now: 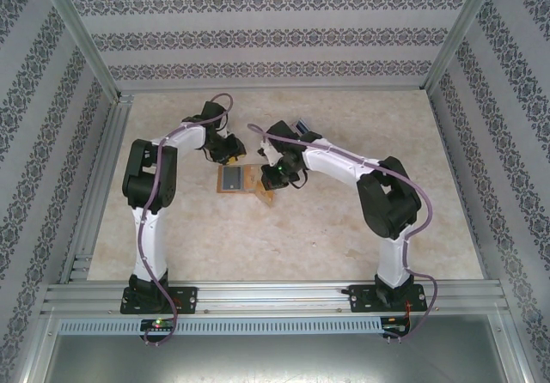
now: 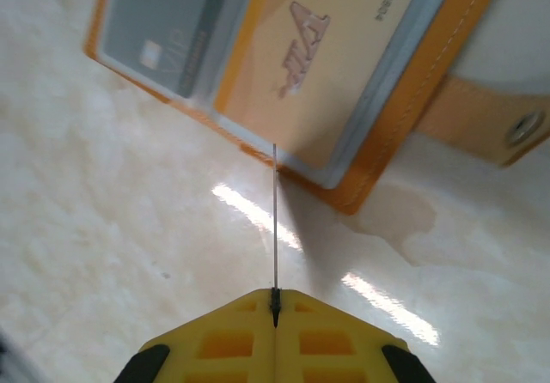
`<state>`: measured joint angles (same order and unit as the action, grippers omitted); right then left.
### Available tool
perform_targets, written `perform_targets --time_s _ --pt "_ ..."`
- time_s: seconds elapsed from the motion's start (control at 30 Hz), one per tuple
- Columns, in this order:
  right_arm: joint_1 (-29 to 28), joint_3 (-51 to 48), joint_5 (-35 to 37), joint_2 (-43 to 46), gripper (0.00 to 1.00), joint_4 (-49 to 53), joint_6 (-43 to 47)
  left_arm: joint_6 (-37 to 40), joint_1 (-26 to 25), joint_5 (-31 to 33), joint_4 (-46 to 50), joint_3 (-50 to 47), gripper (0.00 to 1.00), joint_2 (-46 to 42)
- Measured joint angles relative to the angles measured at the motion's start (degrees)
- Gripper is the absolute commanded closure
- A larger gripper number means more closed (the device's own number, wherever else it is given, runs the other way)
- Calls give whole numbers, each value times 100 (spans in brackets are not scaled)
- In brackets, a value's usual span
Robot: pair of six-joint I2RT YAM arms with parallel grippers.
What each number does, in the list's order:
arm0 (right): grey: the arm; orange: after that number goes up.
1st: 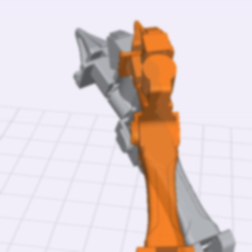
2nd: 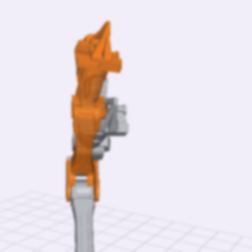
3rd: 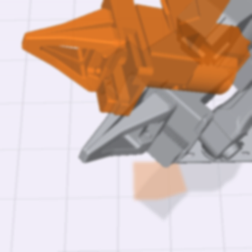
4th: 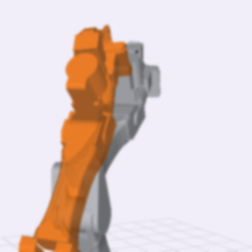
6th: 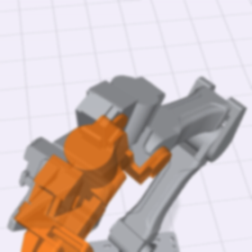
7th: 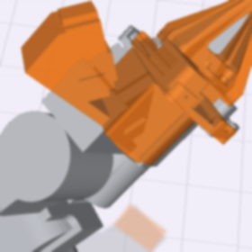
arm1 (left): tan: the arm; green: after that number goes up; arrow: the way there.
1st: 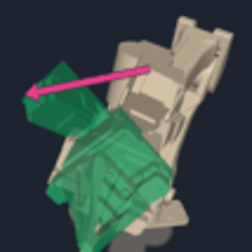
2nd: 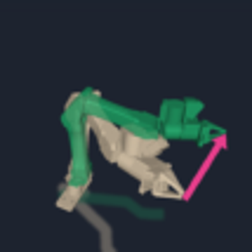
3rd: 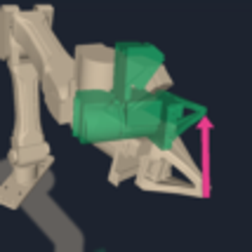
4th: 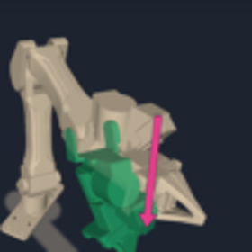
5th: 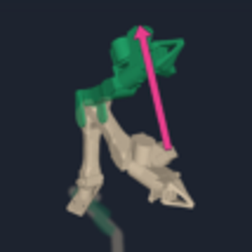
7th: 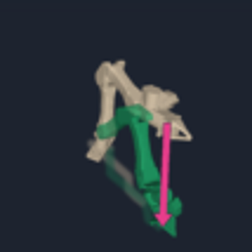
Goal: Put the credit cards into the card holder
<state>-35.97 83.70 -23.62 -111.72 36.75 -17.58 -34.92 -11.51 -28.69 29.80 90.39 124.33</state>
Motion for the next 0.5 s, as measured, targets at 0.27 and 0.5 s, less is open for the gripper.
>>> perform_targets --time_s 0.27,0.5 --pt "474 -282 -1217 138 96 -1384 -785 0 31 44 79 -83 68 -562" --pt "470 -820 -1329 127 96 -2905 -1836 0 278 90 9 -678 68 -1161"
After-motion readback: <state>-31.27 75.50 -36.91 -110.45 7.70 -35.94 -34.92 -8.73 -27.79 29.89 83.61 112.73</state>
